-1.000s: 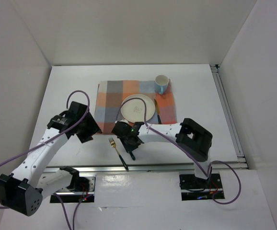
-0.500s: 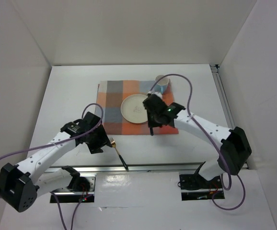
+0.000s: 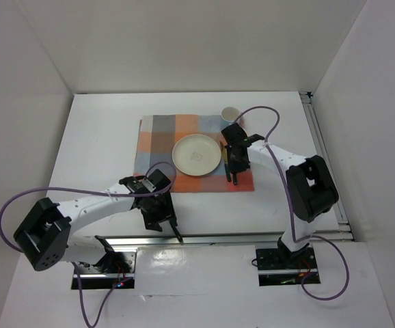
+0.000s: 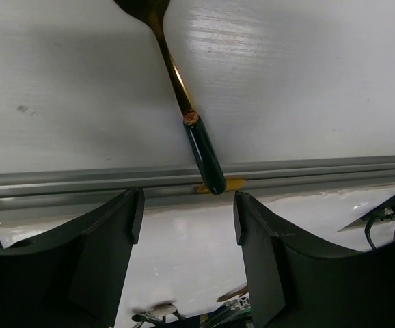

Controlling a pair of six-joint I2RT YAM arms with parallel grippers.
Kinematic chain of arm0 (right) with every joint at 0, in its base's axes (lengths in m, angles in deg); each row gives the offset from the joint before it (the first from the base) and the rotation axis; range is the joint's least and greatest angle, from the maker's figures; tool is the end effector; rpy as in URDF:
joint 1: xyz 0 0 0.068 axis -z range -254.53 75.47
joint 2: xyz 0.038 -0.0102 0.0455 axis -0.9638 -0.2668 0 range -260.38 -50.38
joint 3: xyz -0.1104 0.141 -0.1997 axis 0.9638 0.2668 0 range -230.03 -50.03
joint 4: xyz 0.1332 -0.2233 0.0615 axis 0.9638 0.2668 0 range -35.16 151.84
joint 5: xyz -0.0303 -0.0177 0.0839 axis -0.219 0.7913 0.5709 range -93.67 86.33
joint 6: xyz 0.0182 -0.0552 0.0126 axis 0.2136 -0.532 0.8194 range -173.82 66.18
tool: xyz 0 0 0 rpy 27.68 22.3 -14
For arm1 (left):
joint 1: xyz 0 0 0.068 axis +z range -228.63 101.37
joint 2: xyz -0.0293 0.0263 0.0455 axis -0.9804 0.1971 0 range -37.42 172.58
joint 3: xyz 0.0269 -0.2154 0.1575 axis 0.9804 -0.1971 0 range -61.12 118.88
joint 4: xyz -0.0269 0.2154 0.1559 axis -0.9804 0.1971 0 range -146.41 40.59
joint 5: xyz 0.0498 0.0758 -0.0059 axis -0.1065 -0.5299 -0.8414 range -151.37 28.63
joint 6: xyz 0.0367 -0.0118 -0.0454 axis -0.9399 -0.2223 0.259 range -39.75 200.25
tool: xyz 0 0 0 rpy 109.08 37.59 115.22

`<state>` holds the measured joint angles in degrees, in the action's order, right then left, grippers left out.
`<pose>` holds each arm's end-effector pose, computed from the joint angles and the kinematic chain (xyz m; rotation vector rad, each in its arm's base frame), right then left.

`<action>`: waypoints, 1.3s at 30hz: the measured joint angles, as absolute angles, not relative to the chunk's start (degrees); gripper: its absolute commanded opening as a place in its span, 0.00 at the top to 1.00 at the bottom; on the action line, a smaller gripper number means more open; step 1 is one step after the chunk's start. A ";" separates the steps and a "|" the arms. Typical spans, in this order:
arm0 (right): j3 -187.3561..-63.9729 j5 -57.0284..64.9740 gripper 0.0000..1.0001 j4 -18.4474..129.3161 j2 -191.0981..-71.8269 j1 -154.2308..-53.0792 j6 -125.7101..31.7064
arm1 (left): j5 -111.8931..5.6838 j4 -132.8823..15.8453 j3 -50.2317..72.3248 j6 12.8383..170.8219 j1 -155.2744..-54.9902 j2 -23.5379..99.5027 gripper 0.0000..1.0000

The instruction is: Set the dinner table for one person

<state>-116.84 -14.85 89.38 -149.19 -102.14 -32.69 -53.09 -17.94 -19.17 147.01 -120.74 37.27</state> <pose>0.3149 0.1552 0.1804 -0.0976 2.6887 -0.0095 0.1686 -0.1609 0.1672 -0.6097 2.9591 -0.5336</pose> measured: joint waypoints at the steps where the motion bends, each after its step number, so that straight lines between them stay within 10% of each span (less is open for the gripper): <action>1: -116.99 -14.80 0.70 88.86 -149.91 -101.75 -32.98 | -52.90 -18.44 -19.17 147.14 -121.02 38.19 0.28; 4: -118.23 -14.87 0.23 88.12 -151.87 -101.07 -33.41 | -52.37 -19.73 -19.17 147.80 -121.83 40.88 0.28; 7: -119.11 -14.76 0.14 87.66 -152.31 -101.01 -34.27 | -52.22 -20.62 -19.15 147.97 -122.69 43.28 0.33; 18: -119.66 -14.80 0.14 88.03 -144.99 -101.01 -34.20 | -52.61 -24.16 -17.70 148.06 -122.99 48.48 0.49; 26: -119.66 -14.89 0.14 89.27 -139.15 -101.01 -34.20 | -53.38 -24.21 -14.67 148.08 -123.14 51.30 1.00; 39: -119.66 -15.46 0.13 92.71 -133.67 -99.26 -34.22 | -67.30 -1.74 -0.74 142.77 -122.45 42.71 1.00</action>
<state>-119.66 -15.46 92.71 -133.67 -99.26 -34.22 -67.30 -1.74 -0.74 142.77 -122.45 42.71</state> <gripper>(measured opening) 0.857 0.262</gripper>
